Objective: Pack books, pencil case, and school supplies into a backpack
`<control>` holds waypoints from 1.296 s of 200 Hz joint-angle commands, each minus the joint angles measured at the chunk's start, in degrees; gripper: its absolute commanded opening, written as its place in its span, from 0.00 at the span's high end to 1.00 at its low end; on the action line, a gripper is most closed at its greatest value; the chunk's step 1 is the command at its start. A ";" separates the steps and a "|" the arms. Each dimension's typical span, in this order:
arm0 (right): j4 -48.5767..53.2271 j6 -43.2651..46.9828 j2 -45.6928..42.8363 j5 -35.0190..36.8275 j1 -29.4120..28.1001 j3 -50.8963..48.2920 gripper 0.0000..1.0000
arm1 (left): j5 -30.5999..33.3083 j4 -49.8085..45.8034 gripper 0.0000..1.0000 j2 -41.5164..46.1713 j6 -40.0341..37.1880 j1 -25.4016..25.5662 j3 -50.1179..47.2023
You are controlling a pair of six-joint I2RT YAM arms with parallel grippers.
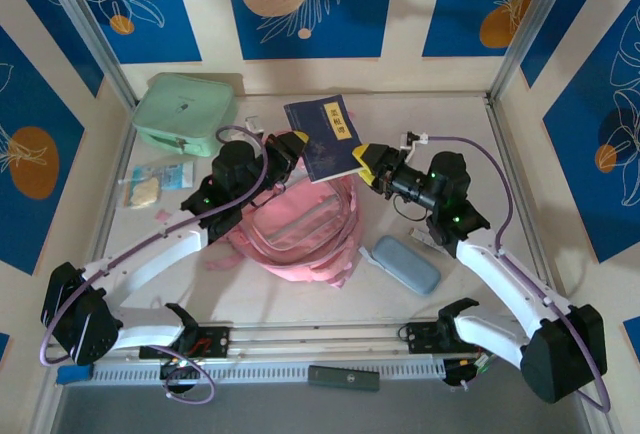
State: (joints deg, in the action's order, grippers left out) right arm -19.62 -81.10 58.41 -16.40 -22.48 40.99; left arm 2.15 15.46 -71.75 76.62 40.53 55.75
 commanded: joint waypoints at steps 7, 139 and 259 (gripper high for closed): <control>2.13 3.39 -1.23 1.85 0.33 0.77 0.71 | 1.30 0.80 1.00 -0.50 -1.35 0.93 0.94; 37.98 20.83 -6.88 -14.13 20.16 9.80 1.00 | 1.69 -30.22 0.43 2.49 -40.38 1.13 6.15; 56.76 33.02 -12.75 -25.93 35.97 5.22 1.00 | 4.57 -39.86 0.36 -19.03 -71.87 13.16 8.13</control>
State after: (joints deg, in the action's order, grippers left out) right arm 35.44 -50.15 46.57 -37.91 11.60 47.57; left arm 3.33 -25.78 -89.41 9.32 52.95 62.11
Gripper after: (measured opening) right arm 0.101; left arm 0.642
